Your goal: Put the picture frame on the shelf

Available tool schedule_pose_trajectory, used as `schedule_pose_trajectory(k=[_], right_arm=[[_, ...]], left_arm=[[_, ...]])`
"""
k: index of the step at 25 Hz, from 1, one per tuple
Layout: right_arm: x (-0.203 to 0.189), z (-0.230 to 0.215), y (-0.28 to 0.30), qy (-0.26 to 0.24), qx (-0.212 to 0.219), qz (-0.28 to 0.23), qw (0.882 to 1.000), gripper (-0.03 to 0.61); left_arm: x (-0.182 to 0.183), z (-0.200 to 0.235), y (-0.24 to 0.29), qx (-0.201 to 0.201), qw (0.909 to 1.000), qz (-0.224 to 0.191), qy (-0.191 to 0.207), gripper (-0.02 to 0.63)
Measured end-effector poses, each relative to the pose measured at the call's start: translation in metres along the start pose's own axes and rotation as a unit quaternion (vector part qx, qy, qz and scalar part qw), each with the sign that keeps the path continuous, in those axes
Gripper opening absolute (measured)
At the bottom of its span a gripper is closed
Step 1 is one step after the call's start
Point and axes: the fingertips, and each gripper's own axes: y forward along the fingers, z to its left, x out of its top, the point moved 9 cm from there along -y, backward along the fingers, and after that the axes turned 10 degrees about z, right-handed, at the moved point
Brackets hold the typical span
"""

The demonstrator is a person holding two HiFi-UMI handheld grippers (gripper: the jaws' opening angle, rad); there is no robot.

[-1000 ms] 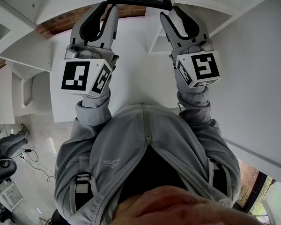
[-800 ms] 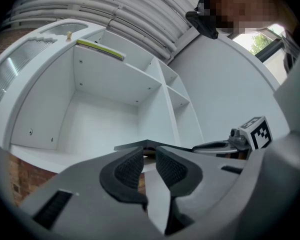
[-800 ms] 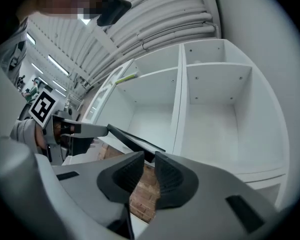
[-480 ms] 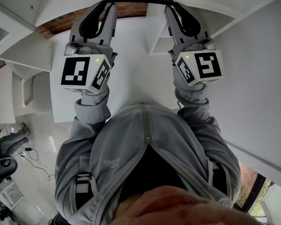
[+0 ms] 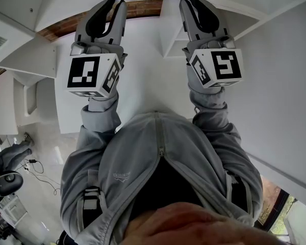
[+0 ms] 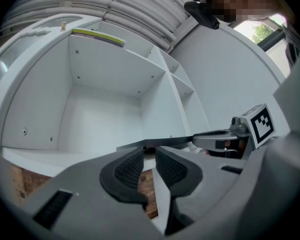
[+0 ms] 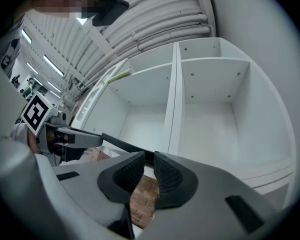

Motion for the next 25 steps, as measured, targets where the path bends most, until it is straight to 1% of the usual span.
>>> schedule_pose_trajectory(k=[6, 11, 17, 22, 25], right_arm=[[-0.001, 0.002, 0.007, -0.007, -0.024, 0.006, 1.000, 0.071], [-0.002, 0.008, 0.011, -0.041, -0.061, 0.021, 0.997, 0.071], [-0.003, 0.013, 0.016, -0.061, -0.088, 0.032, 0.994, 0.071], [-0.005, 0.022, 0.020, -0.113, -0.126, 0.045, 0.985, 0.071], [-0.006, 0.025, 0.022, -0.135, -0.143, 0.053, 0.979, 0.071]], left_arm=[[-0.001, 0.001, 0.006, 0.015, 0.9994, 0.018, 0.027, 0.081], [0.001, -0.003, 0.010, 0.047, 0.9958, 0.036, 0.070, 0.081], [0.000, -0.006, 0.013, 0.076, 0.9916, 0.043, 0.095, 0.081], [-0.003, -0.009, 0.014, 0.097, 0.9871, 0.048, 0.118, 0.081], [-0.002, -0.010, 0.015, 0.111, 0.9833, 0.054, 0.134, 0.081]])
